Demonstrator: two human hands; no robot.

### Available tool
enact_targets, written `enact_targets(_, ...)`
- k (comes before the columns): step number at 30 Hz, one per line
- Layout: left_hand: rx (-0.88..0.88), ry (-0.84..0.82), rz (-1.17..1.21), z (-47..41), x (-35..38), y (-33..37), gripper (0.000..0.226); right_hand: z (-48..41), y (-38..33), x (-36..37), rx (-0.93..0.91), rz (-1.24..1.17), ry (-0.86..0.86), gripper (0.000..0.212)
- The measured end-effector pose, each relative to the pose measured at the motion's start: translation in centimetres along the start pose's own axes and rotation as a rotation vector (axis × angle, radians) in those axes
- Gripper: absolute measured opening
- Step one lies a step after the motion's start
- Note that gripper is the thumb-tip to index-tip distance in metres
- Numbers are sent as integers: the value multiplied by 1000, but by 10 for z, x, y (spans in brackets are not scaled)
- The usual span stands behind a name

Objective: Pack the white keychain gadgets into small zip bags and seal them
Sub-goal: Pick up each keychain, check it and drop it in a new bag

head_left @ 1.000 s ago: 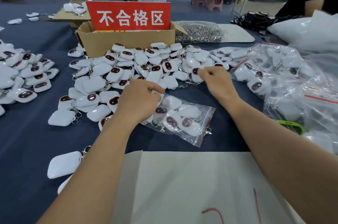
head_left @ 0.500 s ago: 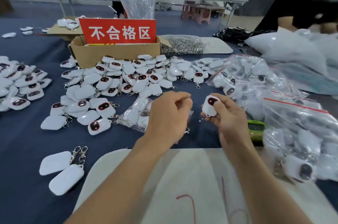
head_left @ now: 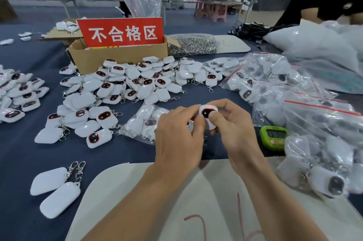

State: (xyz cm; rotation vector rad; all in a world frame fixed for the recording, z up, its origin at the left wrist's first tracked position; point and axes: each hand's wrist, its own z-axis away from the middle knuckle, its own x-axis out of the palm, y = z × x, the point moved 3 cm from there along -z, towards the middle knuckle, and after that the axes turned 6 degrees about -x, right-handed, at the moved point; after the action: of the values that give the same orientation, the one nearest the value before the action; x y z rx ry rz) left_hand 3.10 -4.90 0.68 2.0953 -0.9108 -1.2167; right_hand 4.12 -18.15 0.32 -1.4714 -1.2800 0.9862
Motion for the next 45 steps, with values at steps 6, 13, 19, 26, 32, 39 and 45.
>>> enact_targets(6,-23,53,9,0,-2,3,22,1,-5,3,-20,-50,-96,29)
enact_targets(13,-95,22,-38,-3,-2,1,28,2,-5,5,51,-98,-139,25)
enact_targets(19,-149,-66,36,-3,1,-2,26,5,-2,0,81,-107,-100,39)
enact_targets(26,-126,-34,72,-3,2,-2,31,5,-2,0,59,-60,-47,44)
enact_targets(32,-76,36,112,-2,3,-3,22,7,-1,-1,0,74,-7,35)
enact_targets(39,-9,36,-8,-9,0,-11,16,9,-6,-6,-233,417,71,31)
enact_targets(45,33,97,-99,-9,-1,-14,11,6,-5,-11,-297,445,92,29)
